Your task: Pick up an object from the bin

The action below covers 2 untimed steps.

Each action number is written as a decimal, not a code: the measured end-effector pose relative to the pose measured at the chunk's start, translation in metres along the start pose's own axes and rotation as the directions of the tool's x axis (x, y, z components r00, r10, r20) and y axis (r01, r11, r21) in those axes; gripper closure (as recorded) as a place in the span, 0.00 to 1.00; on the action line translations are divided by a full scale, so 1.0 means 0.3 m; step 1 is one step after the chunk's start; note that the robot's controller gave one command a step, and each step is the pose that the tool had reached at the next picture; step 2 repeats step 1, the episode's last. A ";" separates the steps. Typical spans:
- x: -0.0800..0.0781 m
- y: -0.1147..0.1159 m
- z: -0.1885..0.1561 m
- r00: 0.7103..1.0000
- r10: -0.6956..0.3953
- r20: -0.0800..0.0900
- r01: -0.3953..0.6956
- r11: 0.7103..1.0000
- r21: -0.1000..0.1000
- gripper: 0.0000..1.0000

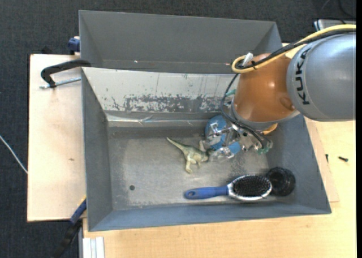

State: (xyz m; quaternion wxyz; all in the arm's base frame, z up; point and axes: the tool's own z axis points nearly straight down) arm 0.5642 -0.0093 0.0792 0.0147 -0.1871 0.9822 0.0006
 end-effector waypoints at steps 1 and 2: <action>-0.025 -0.079 -0.419 1.000 -0.011 -0.015 0.011 1.000 0.001 1.00; -0.025 -0.079 -0.419 1.000 -0.011 -0.015 0.011 1.000 0.001 1.00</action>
Offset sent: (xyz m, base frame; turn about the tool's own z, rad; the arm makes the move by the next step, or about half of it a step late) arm 0.0089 -0.0203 0.1198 -0.0124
